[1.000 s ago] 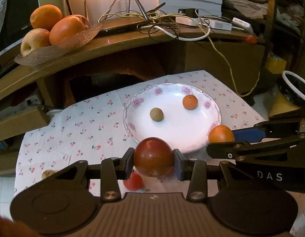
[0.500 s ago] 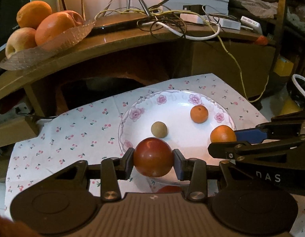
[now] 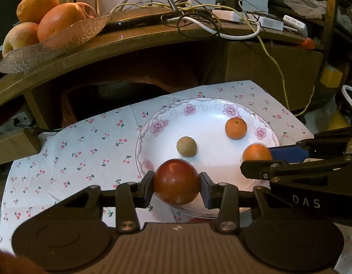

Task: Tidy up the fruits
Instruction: 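Lower both fruits into the plate and open both tools, then grasp a small red tomato with the right tool while the left tool approaches another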

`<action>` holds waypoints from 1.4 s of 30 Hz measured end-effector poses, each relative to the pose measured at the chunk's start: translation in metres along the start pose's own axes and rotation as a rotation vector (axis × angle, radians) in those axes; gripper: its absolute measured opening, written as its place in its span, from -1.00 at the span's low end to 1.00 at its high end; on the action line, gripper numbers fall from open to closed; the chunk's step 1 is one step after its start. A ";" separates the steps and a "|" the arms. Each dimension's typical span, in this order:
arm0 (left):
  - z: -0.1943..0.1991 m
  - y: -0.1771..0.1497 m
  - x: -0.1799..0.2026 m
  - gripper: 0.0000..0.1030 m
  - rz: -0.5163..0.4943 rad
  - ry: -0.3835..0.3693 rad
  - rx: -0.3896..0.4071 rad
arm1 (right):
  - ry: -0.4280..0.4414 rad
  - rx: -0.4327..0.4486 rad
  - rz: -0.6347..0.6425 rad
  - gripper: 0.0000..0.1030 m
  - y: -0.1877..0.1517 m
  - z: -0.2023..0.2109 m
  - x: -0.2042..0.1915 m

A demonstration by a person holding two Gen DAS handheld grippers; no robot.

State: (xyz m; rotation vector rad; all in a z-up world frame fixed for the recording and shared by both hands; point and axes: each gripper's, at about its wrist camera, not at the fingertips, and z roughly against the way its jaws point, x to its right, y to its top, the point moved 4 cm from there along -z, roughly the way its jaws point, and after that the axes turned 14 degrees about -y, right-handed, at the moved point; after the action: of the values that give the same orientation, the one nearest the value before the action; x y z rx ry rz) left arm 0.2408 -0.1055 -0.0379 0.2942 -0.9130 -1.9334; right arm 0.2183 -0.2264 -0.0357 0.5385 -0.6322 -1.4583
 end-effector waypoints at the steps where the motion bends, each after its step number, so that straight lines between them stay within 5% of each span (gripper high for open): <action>1: 0.000 0.000 0.000 -0.10 0.002 0.001 0.000 | 0.001 0.002 0.000 -0.33 0.000 0.000 0.000; 42: 0.045 -0.008 -0.012 0.05 0.000 0.017 0.034 | 0.078 0.033 0.034 -0.27 -0.008 0.026 -0.014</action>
State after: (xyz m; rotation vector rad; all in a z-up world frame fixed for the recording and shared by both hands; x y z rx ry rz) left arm 0.2176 -0.0720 -0.0146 0.3304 -0.9350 -1.9142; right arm 0.1946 -0.2118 -0.0231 0.6047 -0.6023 -1.3901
